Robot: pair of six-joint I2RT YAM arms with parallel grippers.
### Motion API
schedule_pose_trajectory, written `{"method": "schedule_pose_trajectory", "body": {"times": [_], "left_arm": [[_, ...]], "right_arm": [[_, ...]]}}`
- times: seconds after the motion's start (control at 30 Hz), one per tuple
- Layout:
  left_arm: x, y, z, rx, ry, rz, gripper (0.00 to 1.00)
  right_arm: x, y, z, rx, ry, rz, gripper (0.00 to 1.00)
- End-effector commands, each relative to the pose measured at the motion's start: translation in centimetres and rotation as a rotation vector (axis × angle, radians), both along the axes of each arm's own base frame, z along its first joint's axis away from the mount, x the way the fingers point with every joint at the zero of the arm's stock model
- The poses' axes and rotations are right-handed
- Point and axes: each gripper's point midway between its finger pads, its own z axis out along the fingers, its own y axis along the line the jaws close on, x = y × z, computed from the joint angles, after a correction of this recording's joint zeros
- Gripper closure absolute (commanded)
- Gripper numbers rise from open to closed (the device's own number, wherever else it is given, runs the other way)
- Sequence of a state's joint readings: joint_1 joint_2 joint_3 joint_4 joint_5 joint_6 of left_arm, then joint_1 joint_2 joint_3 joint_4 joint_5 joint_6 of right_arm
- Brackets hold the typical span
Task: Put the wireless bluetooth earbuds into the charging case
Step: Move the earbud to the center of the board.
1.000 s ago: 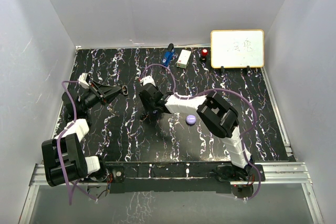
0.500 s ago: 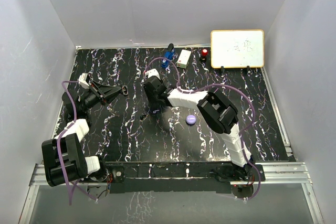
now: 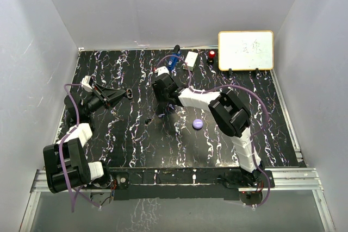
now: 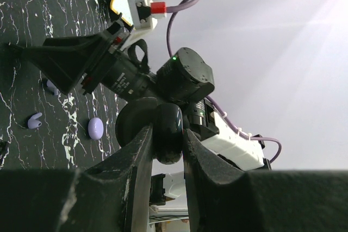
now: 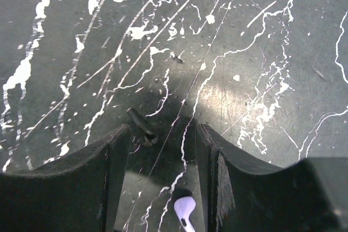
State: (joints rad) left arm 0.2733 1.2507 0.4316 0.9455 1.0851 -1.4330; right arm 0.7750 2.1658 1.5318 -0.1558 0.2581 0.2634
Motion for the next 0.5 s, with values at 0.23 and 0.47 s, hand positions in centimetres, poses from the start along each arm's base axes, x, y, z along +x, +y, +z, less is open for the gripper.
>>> {"method": "schedule_pose_trajectory", "body": {"times": [0.23, 0.47], "left_arm": [[-0.4, 0.1, 0.8, 0.01, -0.039, -0.002, 1.0], [-0.3, 0.1, 0.9, 0.01, -0.04, -0.004, 1.0]], "right_arm": [[0.4, 1.6, 8.8, 0.163, -0.128, 0.057, 0.5], [-0.1, 1.1, 7.5, 0.154, -0.098, 0.061, 0.5]]}}
